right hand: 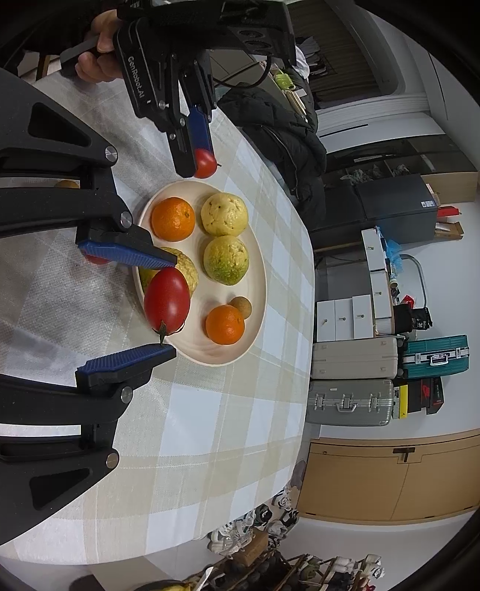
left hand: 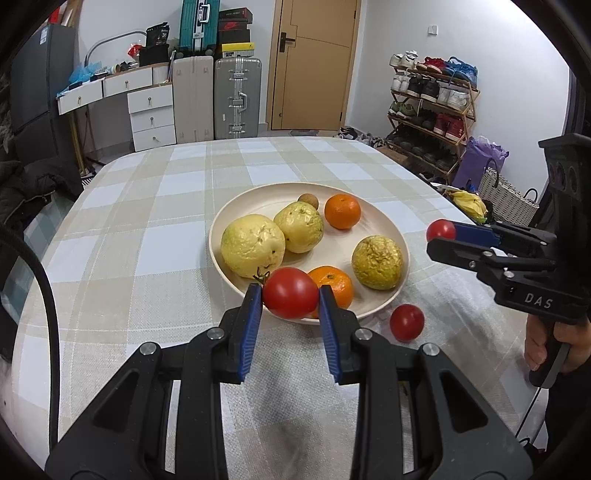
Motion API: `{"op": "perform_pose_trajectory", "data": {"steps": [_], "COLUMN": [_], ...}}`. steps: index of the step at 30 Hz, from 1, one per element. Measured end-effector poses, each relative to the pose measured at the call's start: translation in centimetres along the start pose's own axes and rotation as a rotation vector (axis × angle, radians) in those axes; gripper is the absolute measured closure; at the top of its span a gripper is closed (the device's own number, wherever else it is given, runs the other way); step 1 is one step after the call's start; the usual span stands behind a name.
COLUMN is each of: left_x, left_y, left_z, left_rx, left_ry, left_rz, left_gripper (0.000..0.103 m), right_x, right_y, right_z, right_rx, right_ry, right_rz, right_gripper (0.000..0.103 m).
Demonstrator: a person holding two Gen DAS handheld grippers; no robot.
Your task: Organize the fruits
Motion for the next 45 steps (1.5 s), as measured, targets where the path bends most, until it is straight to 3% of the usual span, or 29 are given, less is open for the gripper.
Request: {"op": "perform_pose_trajectory", "data": {"steps": [45], "left_x": [2.3], "left_y": [5.4], "left_z": [2.0], "left_rx": [0.042], "left_ry": [-0.023], "left_rz": [0.056], "left_gripper": [0.075], "right_x": [2.3], "right_y": [6.0], "right_z": [-2.3], "right_rx": [0.010], "right_ry": [0.107], "right_rz": [0.054], "right_gripper": [0.060]}}
Point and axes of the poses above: each gripper's, at about its wrist camera, not at the fingertips, and y roughly the way its jaws point, z to its left, x to its top, the point moved 10 cm from there along y, roughly the way its jaws point, and after that the axes turned 11 degrees about -y, right-handed, at the moved point
